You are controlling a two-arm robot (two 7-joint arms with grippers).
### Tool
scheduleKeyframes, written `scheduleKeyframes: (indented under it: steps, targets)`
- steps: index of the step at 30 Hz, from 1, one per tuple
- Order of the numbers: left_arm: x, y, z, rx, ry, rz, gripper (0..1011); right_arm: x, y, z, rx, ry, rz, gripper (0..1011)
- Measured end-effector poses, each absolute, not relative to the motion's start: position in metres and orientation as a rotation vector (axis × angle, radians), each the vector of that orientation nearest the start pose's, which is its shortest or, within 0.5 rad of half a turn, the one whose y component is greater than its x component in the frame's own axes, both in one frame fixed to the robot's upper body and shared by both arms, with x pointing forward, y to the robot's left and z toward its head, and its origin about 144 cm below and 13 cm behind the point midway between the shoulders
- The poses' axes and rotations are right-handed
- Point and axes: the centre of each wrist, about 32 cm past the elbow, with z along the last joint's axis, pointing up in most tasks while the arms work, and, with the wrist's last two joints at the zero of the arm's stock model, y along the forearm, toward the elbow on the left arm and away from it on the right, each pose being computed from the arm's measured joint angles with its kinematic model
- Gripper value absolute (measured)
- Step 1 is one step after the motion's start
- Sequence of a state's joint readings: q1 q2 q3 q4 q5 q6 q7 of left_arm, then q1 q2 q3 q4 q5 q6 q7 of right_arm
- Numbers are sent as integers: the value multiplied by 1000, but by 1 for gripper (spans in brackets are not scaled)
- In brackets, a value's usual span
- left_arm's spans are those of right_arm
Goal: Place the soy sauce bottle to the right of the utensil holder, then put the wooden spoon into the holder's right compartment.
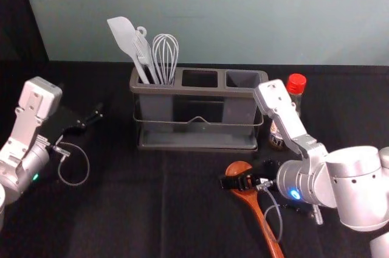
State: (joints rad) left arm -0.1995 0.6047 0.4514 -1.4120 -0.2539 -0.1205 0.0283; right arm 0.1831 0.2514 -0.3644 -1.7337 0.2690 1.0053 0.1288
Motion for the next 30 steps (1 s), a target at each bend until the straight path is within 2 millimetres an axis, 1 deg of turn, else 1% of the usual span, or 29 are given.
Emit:
scheduleKeyframes:
  steps: [30]
  targets:
    - [489,310,1140,304,-285,1248,1005,480,-173,1219,-681,467,-1023,1004]
